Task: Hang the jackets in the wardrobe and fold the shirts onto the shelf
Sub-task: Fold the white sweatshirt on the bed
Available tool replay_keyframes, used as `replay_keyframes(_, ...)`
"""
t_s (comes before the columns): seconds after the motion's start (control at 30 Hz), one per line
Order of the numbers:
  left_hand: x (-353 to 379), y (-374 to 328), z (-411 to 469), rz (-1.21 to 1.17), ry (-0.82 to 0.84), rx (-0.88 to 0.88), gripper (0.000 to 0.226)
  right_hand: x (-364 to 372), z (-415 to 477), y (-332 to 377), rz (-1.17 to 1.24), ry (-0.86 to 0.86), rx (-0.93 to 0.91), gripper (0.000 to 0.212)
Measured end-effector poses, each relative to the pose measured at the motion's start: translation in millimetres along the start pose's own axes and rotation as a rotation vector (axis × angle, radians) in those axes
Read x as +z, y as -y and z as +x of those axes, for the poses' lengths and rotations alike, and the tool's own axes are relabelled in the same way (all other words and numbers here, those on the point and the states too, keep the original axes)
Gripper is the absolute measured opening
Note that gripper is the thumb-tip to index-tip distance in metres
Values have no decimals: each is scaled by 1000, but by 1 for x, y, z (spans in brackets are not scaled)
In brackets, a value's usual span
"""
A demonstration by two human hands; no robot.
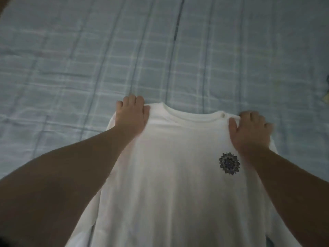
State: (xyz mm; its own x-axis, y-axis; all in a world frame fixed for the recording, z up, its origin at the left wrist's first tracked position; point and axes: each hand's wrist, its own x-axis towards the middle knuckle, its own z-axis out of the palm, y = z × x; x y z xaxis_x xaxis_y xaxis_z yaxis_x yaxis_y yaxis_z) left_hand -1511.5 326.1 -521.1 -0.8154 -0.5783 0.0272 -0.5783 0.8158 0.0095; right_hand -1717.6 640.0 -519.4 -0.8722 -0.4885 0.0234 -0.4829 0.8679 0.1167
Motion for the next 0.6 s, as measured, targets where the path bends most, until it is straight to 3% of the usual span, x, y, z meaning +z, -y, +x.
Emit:
replay_keyframes(0.27,45,12,2,-156,-194,-48,35,42,1,-6,92,-197,34,46)
replay_keyframes(0.5,9,-2,-1,-115,-66,-59,35,2,2,-1,62,-12,28,50)
replay_keyframes(0.6,-17,-11,-7,-168,-143,5,42,-24,-6,3,119,-14,0,51)
